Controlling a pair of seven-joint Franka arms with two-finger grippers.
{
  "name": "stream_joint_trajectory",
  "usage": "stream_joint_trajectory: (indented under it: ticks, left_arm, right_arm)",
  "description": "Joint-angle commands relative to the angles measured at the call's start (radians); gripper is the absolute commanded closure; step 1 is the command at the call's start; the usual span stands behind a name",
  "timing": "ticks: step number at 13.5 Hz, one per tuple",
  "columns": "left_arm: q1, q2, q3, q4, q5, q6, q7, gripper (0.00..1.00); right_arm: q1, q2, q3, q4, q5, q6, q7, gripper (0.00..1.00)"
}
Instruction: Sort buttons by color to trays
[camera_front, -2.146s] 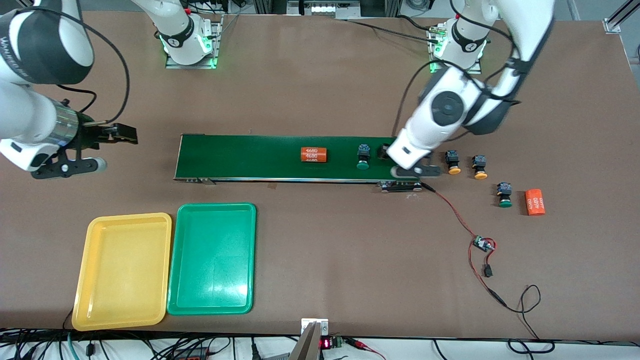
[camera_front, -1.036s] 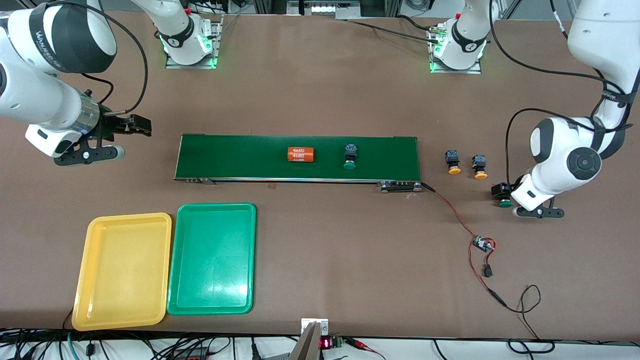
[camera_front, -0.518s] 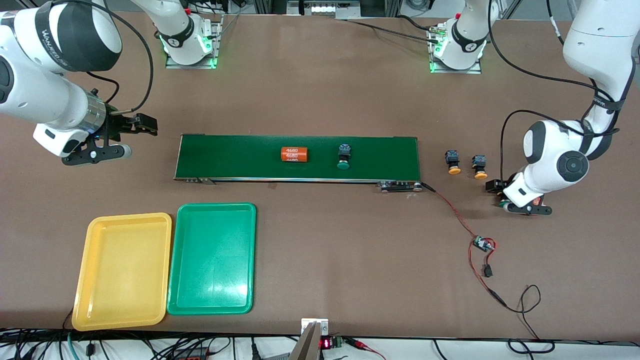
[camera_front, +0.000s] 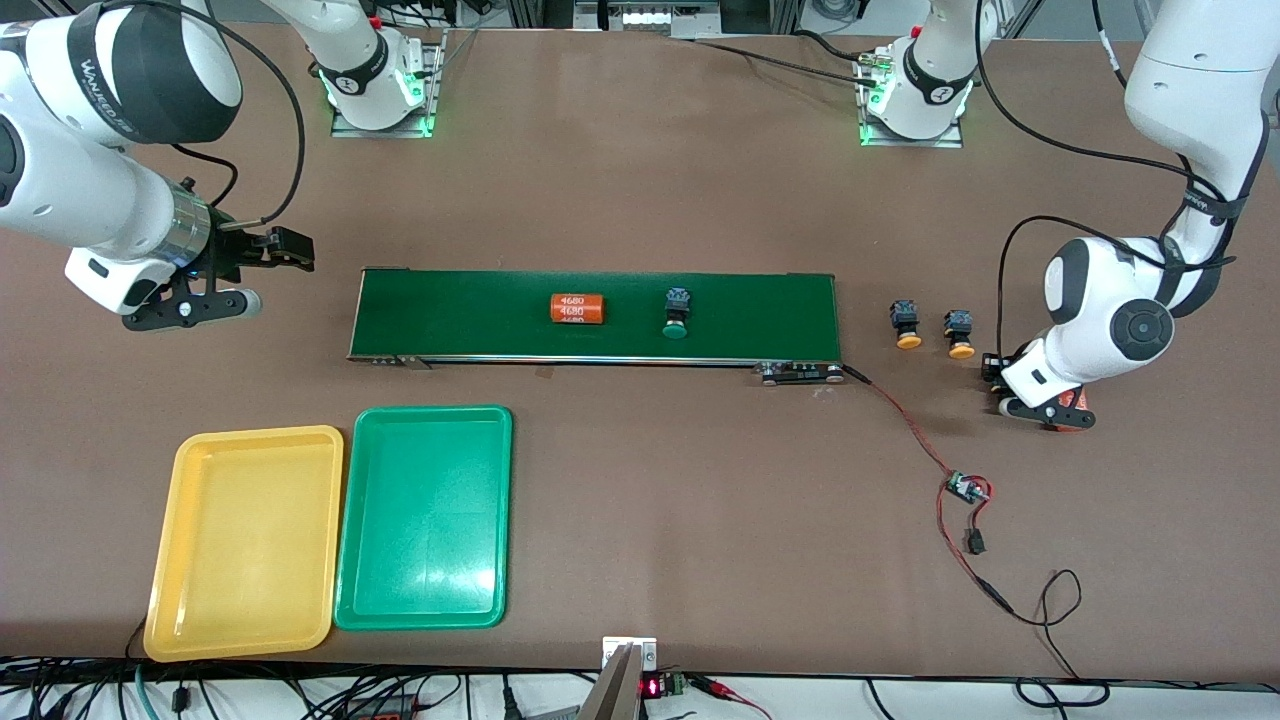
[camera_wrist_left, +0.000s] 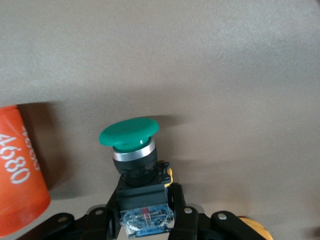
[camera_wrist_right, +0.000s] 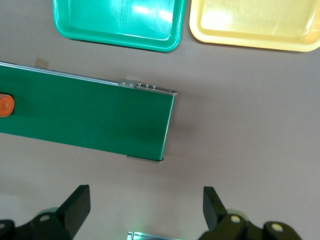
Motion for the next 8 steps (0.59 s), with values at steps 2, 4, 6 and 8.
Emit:
stream_joint_trajectory:
  ticks: [2,4,6,8]
  left_arm:
    - [0.006,-0.104,-0.109,0.046,0.007,-0.219,0.023,0.82]
    - [0.006,-0.129,-0.217,0.076,0.007,-0.312,0.023,0.82]
    - [0.001,-0.137,-0.336,0.09,-0.031,-0.401,0.003,0.82]
    - [-0.007,-0.137,-0.419,0.086,-0.136,-0.403,-0.111,0.82]
  right_arm:
    - [0.006,-0.017,-0.001,-0.021,0.028,0.013,0.013,0.0]
    - [0.014,-0.01,0.0,-0.024,0.054,0.024,0.013,0.0]
    - [0.027,-0.007,0.0,-0.03,0.056,0.038,0.022,0.0]
    - [0.073,-0.003,0.0,-0.049,0.056,0.071,0.135,0.0]
